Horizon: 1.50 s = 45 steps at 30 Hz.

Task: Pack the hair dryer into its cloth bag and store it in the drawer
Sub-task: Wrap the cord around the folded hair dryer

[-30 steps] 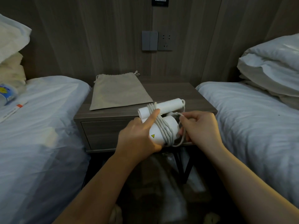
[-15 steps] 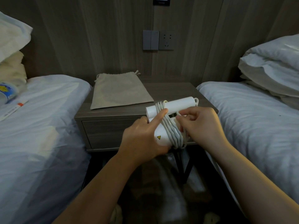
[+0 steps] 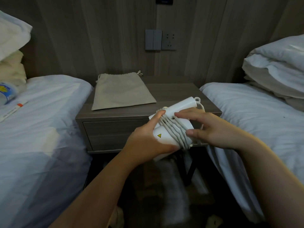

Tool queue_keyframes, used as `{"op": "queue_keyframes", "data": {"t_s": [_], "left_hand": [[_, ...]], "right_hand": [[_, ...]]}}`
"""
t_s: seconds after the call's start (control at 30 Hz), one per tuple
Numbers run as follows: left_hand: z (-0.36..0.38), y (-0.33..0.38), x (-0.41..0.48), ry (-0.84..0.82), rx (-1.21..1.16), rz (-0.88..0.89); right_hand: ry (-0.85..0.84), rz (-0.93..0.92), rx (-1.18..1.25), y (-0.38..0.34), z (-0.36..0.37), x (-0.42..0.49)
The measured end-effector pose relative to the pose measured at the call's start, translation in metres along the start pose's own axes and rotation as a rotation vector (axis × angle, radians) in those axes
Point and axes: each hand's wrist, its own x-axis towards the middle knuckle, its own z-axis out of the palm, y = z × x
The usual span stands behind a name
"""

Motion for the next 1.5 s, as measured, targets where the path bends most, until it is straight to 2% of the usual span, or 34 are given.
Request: {"op": "queue_keyframes", "data": {"t_s": [0.2, 0.3, 0.43, 0.47, 0.53, 0.6, 0.63, 0.67, 0.73, 0.8, 0.83, 1.03, 1.2, 1.27, 1.37, 1.5], "left_hand": [[0.0, 0.003, 0.001, -0.016, -0.119, -0.014], [0.008, 0.001, -0.001, -0.033, -0.089, 0.001], [0.014, -0.002, 0.004, -0.043, -0.255, -0.066], [0.013, -0.002, 0.006, -0.052, -0.317, -0.069], [0.008, -0.003, 0.007, -0.086, -0.454, -0.086], [0.003, -0.006, 0.007, -0.139, -0.603, -0.116], [0.002, -0.008, 0.007, -0.172, -0.674, -0.129], [0.001, -0.011, 0.006, -0.203, -0.743, -0.145], [0.001, -0.016, 0.007, -0.257, -0.857, -0.177], [0.003, -0.021, 0.008, -0.277, -0.89, -0.184], [0.005, -0.021, 0.007, -0.279, -0.9, -0.19], [0.013, -0.019, 0.001, -0.264, -1.033, -0.269], [0.019, -0.017, 0.005, -0.183, -1.175, -0.387], [0.02, -0.015, 0.006, -0.182, -1.214, -0.399], [0.023, -0.009, 0.007, -0.136, -1.236, -0.391], [0.028, 0.0, 0.007, -0.094, -1.185, -0.385]], "right_hand": [[0.082, 0.001, 0.088, 0.007, 0.005, 0.003], [0.183, -0.079, -0.072, 0.009, 0.018, 0.008], [0.404, -0.028, -0.35, 0.013, 0.029, 0.011], [0.467, -0.036, -0.328, 0.012, 0.028, 0.011], [0.654, -0.039, -0.121, 0.011, 0.022, 0.01], [0.907, 0.075, 0.172, 0.017, 0.012, 0.011], [0.973, 0.177, 0.313, 0.022, 0.007, 0.012], [0.959, 0.264, 0.448, 0.027, 0.004, 0.013], [0.746, 0.325, 0.63, 0.03, 0.005, 0.012], [0.516, 0.264, 0.677, 0.029, 0.014, 0.012], [0.467, 0.224, 0.659, 0.027, 0.018, 0.012], [0.434, 0.199, 0.598, 0.017, 0.02, 0.007], [0.599, 0.2, 0.297, 0.011, 0.026, 0.009], [0.642, 0.219, 0.077, 0.012, 0.027, 0.009], [0.565, 0.253, -0.128, 0.014, 0.028, 0.011], [0.496, 0.312, -0.094, 0.01, 0.026, 0.013]]}}
